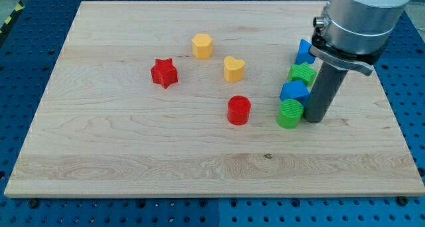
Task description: Move your arm towards the blue cube
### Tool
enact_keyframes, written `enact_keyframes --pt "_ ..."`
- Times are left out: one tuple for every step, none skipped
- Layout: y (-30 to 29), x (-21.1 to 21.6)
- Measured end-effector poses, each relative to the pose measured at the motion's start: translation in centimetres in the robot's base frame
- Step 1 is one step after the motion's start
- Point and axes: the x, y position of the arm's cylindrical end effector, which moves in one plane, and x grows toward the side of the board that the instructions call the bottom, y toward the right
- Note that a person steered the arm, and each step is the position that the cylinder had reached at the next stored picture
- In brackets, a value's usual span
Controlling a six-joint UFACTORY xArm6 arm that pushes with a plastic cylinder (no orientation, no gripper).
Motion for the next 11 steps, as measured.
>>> enact_keyframes --pt "0.3 2.2" --pt "-1.2 4.0" --pt "-8.1 4.0" --pt "-15.8 4.0" --pt "-20.1 1.1" --pt "-20.0 -3.7" --pt "-19.1 -4.6" --pt "-17.8 -5.0" --pt "-14.1 -6.9" --pt "-11.5 -7.6" --pt "-11.1 -7.6"
